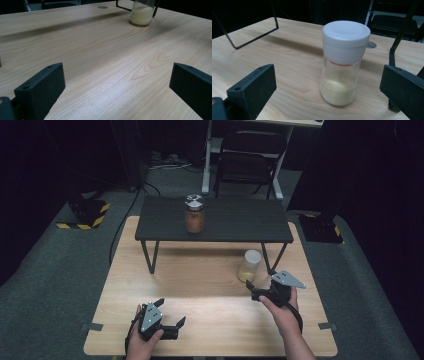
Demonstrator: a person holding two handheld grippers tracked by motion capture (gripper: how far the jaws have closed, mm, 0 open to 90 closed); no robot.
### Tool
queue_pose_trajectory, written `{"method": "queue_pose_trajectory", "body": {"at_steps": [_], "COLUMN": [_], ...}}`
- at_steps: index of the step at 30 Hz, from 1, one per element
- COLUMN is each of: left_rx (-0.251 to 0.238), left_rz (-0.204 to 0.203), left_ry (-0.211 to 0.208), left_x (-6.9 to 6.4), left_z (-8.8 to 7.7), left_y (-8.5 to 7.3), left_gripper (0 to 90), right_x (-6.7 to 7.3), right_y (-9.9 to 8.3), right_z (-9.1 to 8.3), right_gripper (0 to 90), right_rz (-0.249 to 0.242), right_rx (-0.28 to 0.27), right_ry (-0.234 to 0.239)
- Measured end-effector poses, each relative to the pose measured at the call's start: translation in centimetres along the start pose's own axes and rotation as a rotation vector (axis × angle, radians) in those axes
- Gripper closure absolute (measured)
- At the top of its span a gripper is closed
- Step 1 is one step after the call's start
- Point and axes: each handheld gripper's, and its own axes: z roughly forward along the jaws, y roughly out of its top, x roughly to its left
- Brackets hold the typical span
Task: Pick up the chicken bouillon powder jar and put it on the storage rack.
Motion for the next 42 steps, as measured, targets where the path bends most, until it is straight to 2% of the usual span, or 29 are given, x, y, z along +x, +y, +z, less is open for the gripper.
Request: {"method": "queue_pose_trajectory", "body": {"at_steps": [8, 23, 28, 35, 38, 42], "left_rx": [-0.004, -0.002, -0.001, -0.009, -0.009, -0.006], "left_rz": [-0.005, -0.013, -0.02, -0.023, -0.025, -0.027], "left_ry": [-0.007, -0.023, -0.025, -0.024, -0.025, -0.024], "left_x": [0.1, 0.5, 0.7, 0.7, 0.7, 0.7], "left_z": [0.0, 0.0, 0.2, 0.1, 0.1, 0.1], "left_y": [-0.1, 0.0, 0.0, -0.1, -0.1, -0.1], "left_gripper": [0.5, 0.5, 0.5, 0.5, 0.5, 0.5], "right_x": [-0.2, -0.5, -0.7, -0.6, -0.6, -0.5], "right_y": [0.5, 0.6, 0.3, -0.5, -0.8, -0.9], "right_z": [1.7, 4.7, 5.2, 5.7, 5.7, 5.8], "right_gripper": [0.2, 0.6, 10.2, 26.5, 31.4, 32.9], "right_rz": [-0.005, 0.026, 0.048, 0.048, 0.051, 0.046], "right_rx": [-0.004, -0.031, -0.04, -0.07, -0.09, -0.095], "right_ry": [-0.024, -0.05, -0.043, -0.054, -0.058, -0.064]}}
